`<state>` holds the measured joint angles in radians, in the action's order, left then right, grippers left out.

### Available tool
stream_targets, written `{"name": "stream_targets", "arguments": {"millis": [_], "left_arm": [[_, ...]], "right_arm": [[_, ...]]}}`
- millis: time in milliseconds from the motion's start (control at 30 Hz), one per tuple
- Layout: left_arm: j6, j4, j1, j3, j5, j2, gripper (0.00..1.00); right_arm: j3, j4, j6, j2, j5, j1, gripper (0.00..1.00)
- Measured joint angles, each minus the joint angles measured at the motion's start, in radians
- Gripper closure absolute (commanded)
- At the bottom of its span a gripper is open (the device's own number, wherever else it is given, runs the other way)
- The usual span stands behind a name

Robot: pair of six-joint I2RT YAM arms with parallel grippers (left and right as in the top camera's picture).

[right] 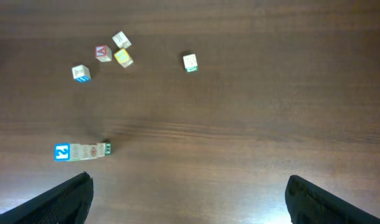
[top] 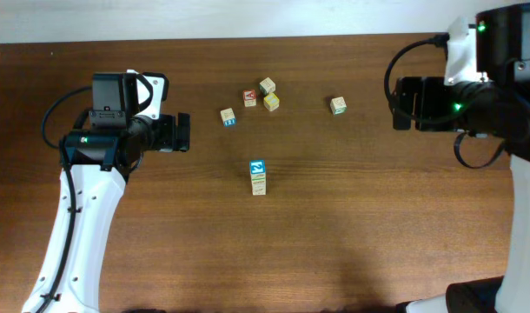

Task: Rotate 5 blocks
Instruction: 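Release the stack and lift both grippers away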

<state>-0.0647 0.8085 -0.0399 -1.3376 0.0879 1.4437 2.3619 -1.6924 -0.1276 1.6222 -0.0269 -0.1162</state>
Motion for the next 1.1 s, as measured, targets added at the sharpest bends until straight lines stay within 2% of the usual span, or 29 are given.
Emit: {"name": "stream_targets", "arguments": {"millis": [467,533,633,733,833,867,933,967,1100], "left_arm": [[0.000,0.000,0.000,0.000,0.000,0.000,0.01],[0.000,0.000,0.000,0.000,0.000,0.000,0.01],[0.000,0.000,0.000,0.000,0.000,0.000,0.01],[0.000,0.000,0.000,0.000,-0.001,0.000,0.01],[0.000,0.000,0.000,0.000,-0.003,0.000,0.01],[0.000,0.000,0.000,0.000,-0.003,0.000,0.01],[0.000,0.000,0.000,0.000,-0.005,0.000,0.01],[0.000,0.000,0.000,-0.001,-0.007,0.000,0.01],[0.000,0.002,0.000,-0.001,-0.011,0.000,0.01]], "right_arm": [[0.000,0.008,0.000,0.011,0.018,0.000,0.02],[0.000,0.057,0.020,0.010,0.039,0.000,0.02],[-0.051,0.218,0.104,-0.020,0.057,0.000,0.02],[-0.196,0.387,0.167,-0.110,0.057,0.000,0.02],[-0.441,0.616,0.237,-0.273,0.051,0.000,0.01],[-0.578,0.759,0.263,-0.364,0.043,0.000,0.01],[-0.745,0.899,0.299,-0.473,0.034,0.002,0.02],[-0.894,1.032,0.316,-0.563,0.025,0.010,0.02],[-1.255,1.276,0.342,-0.776,-0.009,0.056,0.02]]}}
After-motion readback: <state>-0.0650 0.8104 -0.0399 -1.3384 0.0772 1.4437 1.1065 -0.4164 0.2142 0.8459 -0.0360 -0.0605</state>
